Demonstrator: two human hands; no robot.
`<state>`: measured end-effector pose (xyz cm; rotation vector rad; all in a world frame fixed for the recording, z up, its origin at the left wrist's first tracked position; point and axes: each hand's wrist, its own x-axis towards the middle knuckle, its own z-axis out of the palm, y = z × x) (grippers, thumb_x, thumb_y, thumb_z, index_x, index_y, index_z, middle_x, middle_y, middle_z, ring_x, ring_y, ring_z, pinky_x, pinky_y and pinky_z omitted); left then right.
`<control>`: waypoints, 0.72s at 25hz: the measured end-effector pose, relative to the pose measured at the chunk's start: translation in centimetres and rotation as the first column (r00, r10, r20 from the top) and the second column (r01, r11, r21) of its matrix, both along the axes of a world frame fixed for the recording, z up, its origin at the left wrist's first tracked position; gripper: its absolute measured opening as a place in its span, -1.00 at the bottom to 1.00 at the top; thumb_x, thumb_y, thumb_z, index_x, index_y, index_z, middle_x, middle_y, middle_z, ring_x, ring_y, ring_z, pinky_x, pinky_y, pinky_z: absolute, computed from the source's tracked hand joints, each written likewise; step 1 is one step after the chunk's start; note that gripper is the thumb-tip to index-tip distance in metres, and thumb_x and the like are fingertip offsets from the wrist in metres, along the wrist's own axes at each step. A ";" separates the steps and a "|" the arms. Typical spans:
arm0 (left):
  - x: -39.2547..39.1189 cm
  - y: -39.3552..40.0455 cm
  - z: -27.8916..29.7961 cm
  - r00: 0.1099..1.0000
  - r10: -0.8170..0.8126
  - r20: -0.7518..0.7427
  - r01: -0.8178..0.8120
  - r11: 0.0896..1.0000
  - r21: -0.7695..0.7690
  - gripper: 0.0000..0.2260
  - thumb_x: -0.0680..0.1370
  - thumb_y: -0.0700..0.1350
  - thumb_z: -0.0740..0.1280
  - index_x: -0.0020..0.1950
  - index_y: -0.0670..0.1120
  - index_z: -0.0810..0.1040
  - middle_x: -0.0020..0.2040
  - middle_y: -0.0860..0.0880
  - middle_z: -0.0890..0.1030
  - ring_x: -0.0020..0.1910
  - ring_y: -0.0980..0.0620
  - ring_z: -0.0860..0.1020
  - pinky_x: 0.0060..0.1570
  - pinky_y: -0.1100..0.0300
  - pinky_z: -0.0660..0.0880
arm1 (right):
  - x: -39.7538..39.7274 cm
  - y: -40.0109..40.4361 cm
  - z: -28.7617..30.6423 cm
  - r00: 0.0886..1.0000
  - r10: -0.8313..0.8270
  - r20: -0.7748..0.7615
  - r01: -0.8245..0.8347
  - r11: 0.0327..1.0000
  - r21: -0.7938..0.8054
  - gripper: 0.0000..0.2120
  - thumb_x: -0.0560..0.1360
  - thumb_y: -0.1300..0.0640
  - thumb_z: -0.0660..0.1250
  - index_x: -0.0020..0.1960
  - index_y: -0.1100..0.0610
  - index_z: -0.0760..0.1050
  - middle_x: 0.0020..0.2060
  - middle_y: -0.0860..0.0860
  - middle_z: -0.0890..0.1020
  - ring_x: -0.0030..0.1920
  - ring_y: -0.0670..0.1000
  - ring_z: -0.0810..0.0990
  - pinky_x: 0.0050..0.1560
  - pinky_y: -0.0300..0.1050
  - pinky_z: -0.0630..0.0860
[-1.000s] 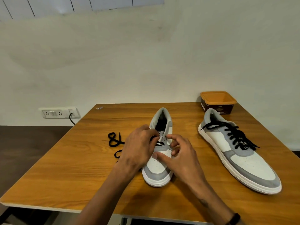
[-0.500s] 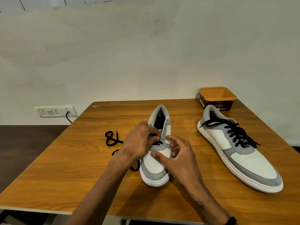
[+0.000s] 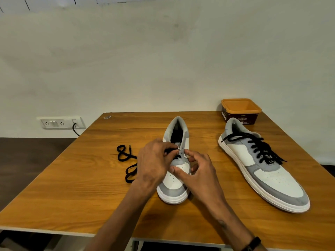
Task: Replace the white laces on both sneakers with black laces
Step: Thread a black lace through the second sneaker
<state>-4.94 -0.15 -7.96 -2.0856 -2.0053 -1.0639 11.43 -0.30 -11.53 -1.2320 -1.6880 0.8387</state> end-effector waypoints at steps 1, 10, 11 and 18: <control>0.0 0.1 -0.1 1.000 0.016 -0.021 -0.016 1.000 0.016 -0.80 0.60 0.08 0.45 0.19 0.08 0.73 -0.06 0.09 0.60 -0.10 0.11 0.55 -0.15 0.24 0.48 | 0.0 0.0 0.0 1.000 0.000 0.007 0.000 1.000 0.000 -0.20 0.37 -0.25 0.60 0.52 -0.11 0.41 0.22 -0.14 0.46 0.16 -0.14 0.54 0.12 -0.23 0.58; -0.4 0.8 -0.8 0.991 -0.115 0.071 0.115 0.993 0.004 -0.86 0.64 -0.03 0.42 0.14 -0.02 0.71 -0.10 0.12 0.46 -0.15 0.24 0.44 -0.20 0.44 0.32 | 0.1 0.0 0.2 1.000 0.006 0.007 -0.006 1.000 -0.005 -0.18 0.34 -0.29 0.59 0.52 -0.12 0.42 0.19 -0.19 0.46 0.11 -0.23 0.52 0.03 -0.34 0.53; -0.6 0.8 -0.8 0.990 -0.125 0.062 0.125 0.992 0.004 -0.88 0.64 -0.02 0.41 0.10 0.00 0.70 -0.12 0.16 0.44 -0.15 0.26 0.44 -0.21 0.44 0.30 | 0.1 0.0 0.3 1.000 0.006 0.002 -0.006 1.000 -0.008 -0.18 0.34 -0.29 0.59 0.52 -0.12 0.42 0.19 -0.20 0.46 0.11 -0.23 0.52 0.00 -0.36 0.51; -0.8 0.8 -1.2 0.991 -0.126 0.041 0.127 0.992 -0.028 -0.86 0.67 0.02 0.35 0.12 0.01 0.65 -0.10 0.14 0.42 -0.16 0.18 0.44 -0.20 0.34 0.30 | 0.0 -0.1 0.2 1.000 -0.003 -0.001 0.003 1.000 0.004 -0.19 0.35 -0.29 0.59 0.52 -0.14 0.42 0.19 -0.23 0.45 0.08 -0.24 0.52 -0.05 -0.40 0.51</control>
